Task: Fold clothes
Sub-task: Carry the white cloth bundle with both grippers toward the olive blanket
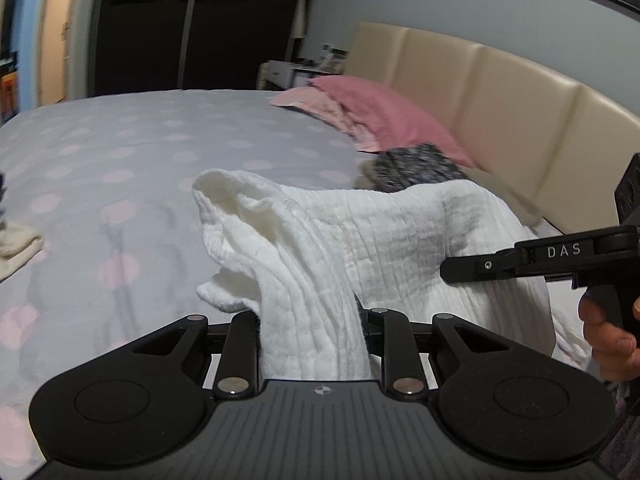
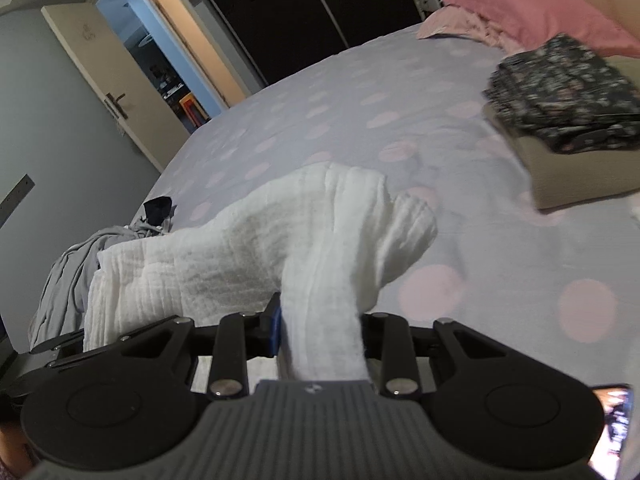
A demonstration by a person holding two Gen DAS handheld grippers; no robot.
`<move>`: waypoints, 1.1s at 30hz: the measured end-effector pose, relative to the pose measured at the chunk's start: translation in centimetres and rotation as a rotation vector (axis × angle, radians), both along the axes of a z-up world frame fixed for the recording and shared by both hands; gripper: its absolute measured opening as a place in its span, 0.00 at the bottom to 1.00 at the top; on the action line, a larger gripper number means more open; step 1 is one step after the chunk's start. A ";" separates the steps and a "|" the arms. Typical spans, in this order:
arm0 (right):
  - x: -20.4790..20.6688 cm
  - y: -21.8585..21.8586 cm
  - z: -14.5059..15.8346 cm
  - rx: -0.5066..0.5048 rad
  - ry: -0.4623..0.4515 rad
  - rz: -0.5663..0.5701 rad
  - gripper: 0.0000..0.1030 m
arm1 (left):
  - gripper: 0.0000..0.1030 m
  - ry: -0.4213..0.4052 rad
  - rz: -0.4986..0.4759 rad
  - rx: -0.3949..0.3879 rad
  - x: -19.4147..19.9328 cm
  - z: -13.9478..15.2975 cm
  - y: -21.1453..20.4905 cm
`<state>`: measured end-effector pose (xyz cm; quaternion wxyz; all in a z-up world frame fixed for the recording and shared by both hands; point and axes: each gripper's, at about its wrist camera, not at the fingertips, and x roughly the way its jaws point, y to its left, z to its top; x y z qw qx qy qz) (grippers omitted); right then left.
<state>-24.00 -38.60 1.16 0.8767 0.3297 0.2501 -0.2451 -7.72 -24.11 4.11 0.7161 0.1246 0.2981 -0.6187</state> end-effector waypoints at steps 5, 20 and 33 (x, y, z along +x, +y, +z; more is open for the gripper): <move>-5.3 -0.9 1.2 -0.015 0.000 -0.049 0.32 | 0.20 -0.001 -0.089 -0.014 -4.1 0.9 -2.1; -22.7 -9.1 7.6 -0.088 0.093 -0.225 0.32 | 0.20 0.067 -0.397 -0.075 -17.6 2.7 -14.3; -32.6 -18.1 9.4 -0.123 0.325 -0.253 0.32 | 0.20 0.250 -0.471 -0.057 -26.1 -3.2 -23.5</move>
